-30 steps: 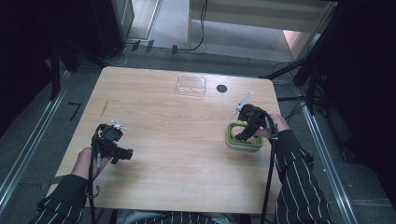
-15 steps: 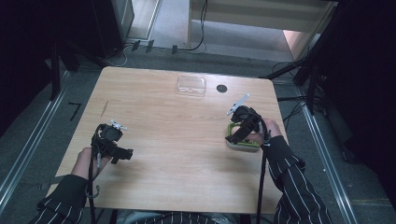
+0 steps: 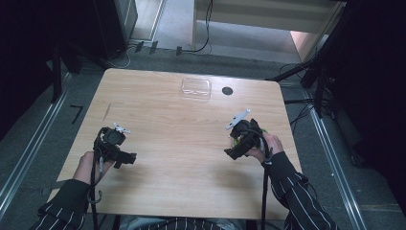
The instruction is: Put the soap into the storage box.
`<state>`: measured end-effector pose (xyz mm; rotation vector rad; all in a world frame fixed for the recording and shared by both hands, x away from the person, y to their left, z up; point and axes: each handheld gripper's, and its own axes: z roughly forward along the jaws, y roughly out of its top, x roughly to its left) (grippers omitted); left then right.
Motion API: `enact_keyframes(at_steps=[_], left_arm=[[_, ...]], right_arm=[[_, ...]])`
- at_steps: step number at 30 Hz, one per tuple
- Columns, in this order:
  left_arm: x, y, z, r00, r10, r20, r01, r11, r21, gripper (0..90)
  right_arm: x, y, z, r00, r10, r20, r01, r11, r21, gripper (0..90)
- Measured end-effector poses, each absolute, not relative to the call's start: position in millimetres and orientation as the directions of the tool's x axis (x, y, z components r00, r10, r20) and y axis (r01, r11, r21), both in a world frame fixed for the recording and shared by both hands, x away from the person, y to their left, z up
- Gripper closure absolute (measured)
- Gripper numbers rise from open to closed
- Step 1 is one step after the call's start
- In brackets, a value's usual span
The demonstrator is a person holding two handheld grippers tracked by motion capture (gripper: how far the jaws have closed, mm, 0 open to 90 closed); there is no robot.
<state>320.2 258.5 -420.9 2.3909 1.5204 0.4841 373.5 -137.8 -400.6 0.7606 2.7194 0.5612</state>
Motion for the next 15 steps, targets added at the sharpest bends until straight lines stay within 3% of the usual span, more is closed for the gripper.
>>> enact_keyframes(at_steps=[15], left_arm=[[319.7, 258.1, -420.5, 0.395, 0.908, 0.135, 0.818, -0.415, 0.397, 14.8]], right_arm=[[337.1, -142.4, -412.7, -0.813, 0.562, -0.149, 0.447, 0.768, 0.459, 5.8]])
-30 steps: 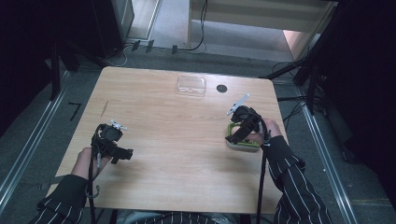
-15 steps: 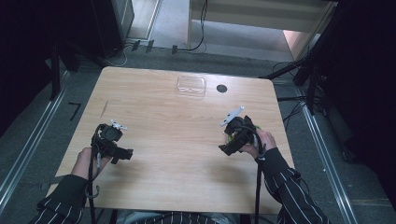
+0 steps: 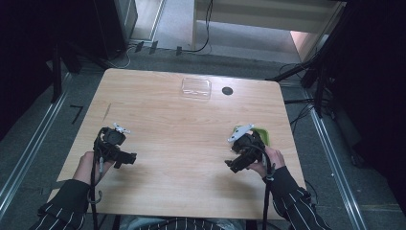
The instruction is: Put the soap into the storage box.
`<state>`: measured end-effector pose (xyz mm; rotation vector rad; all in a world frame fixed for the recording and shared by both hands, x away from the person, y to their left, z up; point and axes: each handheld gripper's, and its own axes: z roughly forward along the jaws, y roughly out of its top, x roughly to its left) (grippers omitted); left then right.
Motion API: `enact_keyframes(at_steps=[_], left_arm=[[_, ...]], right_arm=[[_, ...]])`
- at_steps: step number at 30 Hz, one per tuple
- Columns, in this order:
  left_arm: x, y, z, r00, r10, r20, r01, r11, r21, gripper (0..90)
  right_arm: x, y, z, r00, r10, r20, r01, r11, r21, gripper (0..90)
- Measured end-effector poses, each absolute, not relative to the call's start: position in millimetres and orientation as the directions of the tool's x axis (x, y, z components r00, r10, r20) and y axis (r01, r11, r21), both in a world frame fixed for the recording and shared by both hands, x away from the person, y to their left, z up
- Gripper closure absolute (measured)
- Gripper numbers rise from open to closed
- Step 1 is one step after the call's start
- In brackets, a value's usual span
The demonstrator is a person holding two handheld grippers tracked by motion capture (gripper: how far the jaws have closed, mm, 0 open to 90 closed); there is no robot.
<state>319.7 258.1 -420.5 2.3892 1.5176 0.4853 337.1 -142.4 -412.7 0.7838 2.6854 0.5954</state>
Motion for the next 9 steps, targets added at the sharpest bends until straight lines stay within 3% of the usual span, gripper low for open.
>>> enact_keyframes(at_steps=[9], left_arm=[[320.9, 257.0, -420.5, 0.399, 0.906, 0.14, 0.818, -0.421, 0.392, 14.8]], right_arm=[[321.7, -141.8, -425.6, -0.834, 0.531, -0.152, 0.436, 0.801, 0.409, 8.5]])
